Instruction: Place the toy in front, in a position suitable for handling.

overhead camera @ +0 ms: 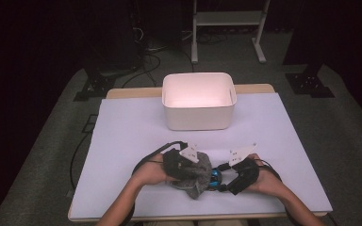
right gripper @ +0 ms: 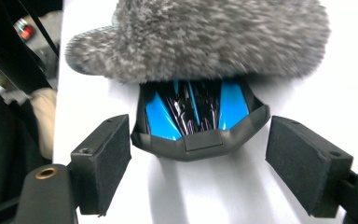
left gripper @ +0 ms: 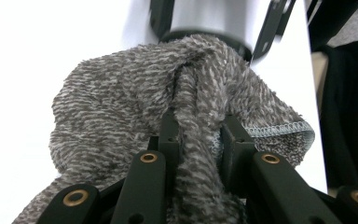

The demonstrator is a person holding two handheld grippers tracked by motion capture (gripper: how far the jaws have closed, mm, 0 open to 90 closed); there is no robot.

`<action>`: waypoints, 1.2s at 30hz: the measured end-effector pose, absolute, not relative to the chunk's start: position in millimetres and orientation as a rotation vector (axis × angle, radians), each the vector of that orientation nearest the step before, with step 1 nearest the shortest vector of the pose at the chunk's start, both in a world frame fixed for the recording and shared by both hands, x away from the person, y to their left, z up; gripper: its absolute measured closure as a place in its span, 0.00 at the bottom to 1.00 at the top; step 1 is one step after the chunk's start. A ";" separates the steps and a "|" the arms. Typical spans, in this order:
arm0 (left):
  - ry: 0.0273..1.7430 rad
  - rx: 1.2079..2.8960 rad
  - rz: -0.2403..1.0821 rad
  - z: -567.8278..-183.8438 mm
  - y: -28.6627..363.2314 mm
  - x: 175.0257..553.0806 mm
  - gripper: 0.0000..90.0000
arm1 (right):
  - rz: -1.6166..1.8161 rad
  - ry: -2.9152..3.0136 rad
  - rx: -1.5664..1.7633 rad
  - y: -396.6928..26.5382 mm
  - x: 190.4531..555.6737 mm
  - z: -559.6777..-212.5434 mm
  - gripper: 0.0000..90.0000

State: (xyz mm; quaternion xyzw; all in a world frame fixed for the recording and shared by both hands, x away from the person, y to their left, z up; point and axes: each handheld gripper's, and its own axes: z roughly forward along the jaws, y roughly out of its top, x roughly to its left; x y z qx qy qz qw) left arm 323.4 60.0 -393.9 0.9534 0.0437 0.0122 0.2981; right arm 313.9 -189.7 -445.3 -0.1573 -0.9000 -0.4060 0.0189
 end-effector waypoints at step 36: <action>0.148 2.551 0.051 -383.4 81.8 320.7 0.81 | -1.191 -2.646 -0.673 -159.3 337.4 -450.9 0.28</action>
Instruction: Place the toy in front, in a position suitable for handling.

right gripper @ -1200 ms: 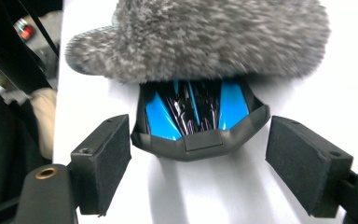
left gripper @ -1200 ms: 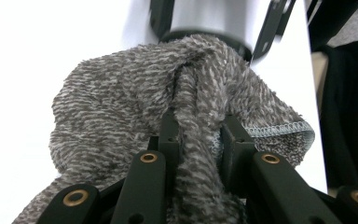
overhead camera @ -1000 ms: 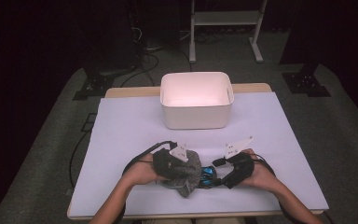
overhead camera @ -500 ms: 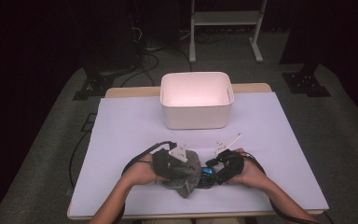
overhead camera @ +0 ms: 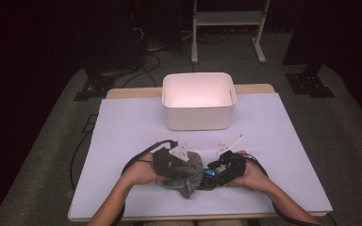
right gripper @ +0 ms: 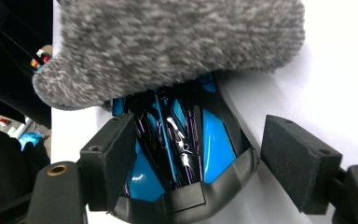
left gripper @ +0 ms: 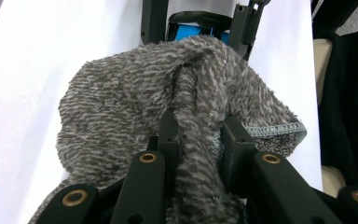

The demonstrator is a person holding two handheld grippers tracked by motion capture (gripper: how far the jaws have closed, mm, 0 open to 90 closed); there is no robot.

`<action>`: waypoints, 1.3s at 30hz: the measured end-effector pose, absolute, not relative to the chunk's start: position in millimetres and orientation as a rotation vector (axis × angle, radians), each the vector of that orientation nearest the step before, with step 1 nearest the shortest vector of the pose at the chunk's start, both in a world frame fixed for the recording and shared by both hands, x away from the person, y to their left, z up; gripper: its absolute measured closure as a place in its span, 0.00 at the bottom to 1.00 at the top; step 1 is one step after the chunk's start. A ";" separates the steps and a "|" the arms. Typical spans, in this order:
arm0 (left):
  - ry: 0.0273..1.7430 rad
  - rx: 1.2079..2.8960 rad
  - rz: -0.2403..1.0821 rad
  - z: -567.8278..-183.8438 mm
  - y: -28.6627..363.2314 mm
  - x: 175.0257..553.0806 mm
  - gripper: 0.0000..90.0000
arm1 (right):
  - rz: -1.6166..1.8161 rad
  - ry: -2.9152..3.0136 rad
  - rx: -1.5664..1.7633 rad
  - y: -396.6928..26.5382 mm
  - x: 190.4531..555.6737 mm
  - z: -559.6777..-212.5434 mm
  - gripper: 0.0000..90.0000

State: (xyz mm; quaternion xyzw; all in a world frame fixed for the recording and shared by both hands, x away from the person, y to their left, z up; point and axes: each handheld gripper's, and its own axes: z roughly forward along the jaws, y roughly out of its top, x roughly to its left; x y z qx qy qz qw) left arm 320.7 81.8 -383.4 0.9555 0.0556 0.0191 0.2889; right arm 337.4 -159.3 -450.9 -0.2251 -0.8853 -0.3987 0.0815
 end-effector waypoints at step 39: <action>0.113 2.545 0.082 -366.4 77.9 313.4 0.81 | -1.160 -2.799 -0.714 -154.4 316.9 -439.1 0.34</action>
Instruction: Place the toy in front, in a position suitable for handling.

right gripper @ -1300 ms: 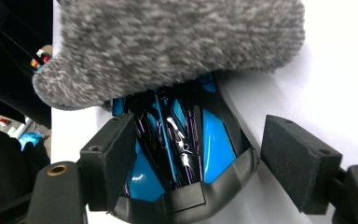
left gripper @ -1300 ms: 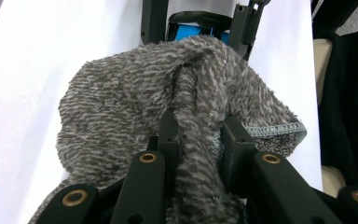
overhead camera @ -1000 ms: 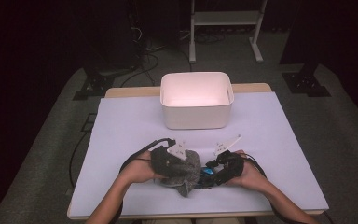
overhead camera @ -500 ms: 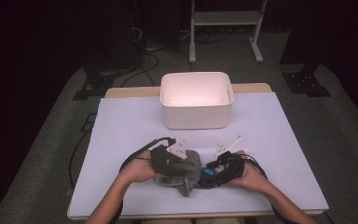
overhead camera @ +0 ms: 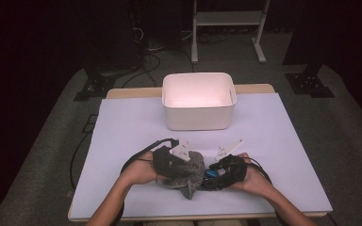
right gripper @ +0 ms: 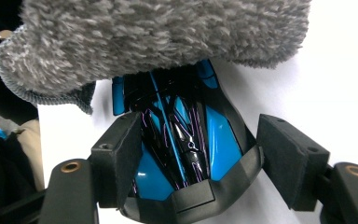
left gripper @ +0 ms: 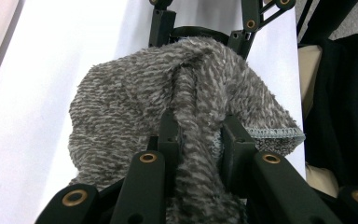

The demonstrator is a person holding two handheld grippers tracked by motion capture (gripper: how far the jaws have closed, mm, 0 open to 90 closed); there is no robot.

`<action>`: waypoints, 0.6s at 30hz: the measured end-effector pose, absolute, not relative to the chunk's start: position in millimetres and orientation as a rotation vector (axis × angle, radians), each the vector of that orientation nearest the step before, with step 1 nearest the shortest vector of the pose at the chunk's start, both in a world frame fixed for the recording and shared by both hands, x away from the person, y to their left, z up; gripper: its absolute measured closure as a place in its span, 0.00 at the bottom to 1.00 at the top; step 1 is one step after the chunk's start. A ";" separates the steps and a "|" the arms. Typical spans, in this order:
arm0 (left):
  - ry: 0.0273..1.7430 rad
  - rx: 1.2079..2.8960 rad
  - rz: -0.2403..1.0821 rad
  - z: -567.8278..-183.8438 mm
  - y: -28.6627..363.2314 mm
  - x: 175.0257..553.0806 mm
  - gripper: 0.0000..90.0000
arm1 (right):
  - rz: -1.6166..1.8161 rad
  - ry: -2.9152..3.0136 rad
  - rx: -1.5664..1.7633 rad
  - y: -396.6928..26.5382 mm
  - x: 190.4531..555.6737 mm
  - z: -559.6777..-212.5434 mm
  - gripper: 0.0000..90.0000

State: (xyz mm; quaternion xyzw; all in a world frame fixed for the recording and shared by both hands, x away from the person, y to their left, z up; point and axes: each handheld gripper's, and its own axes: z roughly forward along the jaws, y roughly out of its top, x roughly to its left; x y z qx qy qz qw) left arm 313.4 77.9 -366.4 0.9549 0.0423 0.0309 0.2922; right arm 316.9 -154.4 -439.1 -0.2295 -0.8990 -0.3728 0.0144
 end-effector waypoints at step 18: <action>0.135 2.551 0.072 -367.5 80.2 318.2 0.81 | -1.096 -2.626 -0.785 -160.5 335.2 -446.4 0.25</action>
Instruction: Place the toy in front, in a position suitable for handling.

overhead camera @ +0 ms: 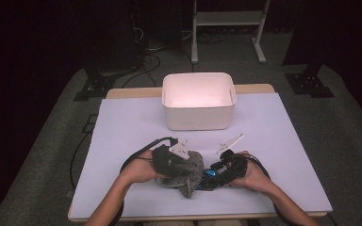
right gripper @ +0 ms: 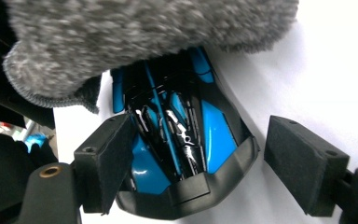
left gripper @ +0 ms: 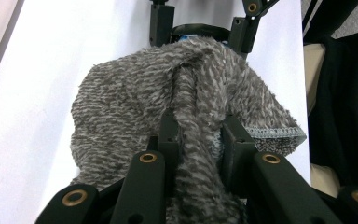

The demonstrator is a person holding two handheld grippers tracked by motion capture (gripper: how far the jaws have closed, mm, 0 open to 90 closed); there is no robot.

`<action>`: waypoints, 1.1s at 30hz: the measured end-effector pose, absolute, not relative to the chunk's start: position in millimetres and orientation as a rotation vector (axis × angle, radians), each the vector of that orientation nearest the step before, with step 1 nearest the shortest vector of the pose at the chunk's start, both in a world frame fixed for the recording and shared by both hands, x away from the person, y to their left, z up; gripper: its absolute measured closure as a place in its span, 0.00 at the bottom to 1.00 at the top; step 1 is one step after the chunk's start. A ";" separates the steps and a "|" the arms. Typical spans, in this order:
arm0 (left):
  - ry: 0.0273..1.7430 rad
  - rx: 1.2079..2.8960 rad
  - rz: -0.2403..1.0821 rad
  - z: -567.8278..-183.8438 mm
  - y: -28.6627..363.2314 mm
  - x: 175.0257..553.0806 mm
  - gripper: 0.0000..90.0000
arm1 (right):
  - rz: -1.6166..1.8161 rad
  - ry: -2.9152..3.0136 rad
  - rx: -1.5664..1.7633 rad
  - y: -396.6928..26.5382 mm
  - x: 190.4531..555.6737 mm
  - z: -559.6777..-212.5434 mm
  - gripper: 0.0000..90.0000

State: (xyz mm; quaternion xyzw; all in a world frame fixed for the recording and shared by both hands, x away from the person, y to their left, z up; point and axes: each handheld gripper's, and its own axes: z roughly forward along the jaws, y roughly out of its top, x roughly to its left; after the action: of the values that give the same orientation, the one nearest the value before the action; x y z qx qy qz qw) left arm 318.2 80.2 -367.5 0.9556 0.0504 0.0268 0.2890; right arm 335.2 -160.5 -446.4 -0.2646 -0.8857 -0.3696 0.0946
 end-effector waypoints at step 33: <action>0.066 2.548 0.023 -364.4 73.1 305.5 0.81 | -1.282 -2.833 -0.375 -158.1 289.6 -440.9 0.53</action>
State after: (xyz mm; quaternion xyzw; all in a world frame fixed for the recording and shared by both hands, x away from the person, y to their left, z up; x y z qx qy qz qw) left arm 305.5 73.1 -364.4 0.9560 0.0246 0.0085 0.2921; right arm 289.6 -158.1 -440.9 -0.1199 -0.9044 -0.4094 0.0046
